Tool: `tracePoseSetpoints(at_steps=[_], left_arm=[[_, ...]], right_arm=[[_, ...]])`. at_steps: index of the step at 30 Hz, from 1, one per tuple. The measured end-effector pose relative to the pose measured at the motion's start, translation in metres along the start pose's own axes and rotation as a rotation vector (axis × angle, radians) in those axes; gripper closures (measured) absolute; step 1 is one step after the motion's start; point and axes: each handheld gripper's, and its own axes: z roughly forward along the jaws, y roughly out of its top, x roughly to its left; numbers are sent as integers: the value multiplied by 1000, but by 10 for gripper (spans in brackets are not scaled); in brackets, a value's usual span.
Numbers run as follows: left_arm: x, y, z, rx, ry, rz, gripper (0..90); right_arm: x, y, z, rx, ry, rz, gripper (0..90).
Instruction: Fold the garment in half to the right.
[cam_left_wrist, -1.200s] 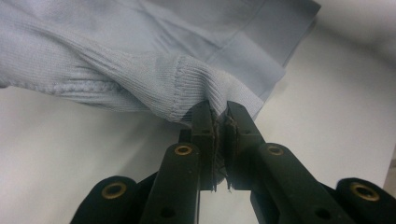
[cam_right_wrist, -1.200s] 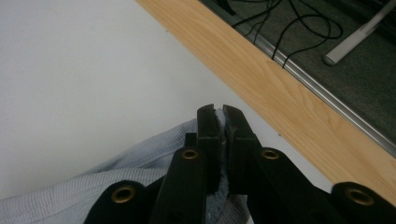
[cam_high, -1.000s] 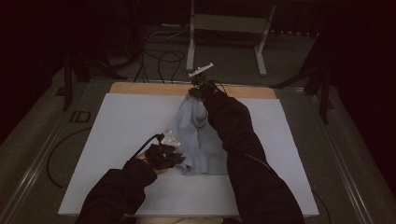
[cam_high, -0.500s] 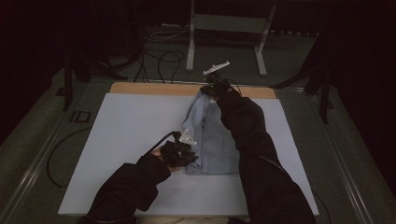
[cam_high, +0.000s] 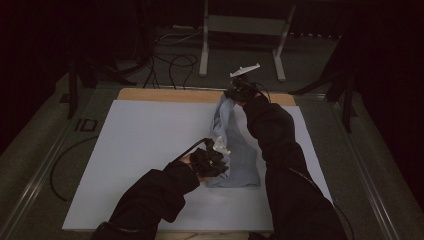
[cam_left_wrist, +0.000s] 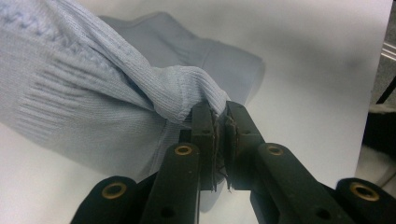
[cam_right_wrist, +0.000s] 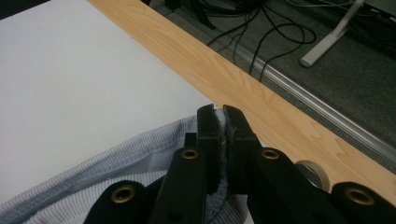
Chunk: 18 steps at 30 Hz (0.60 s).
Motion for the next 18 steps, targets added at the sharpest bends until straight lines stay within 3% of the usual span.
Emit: tracePoseSetpoints(at_steps=[6, 18], left_arm=[[-8, 16, 16, 22, -15, 36, 847], [-20, 27, 49, 48, -13, 39, 847]], right_arm=[[-9, -9, -4, -18, -12, 18, 872], [-20, -29, 7, -12, 13, 49, 872]])
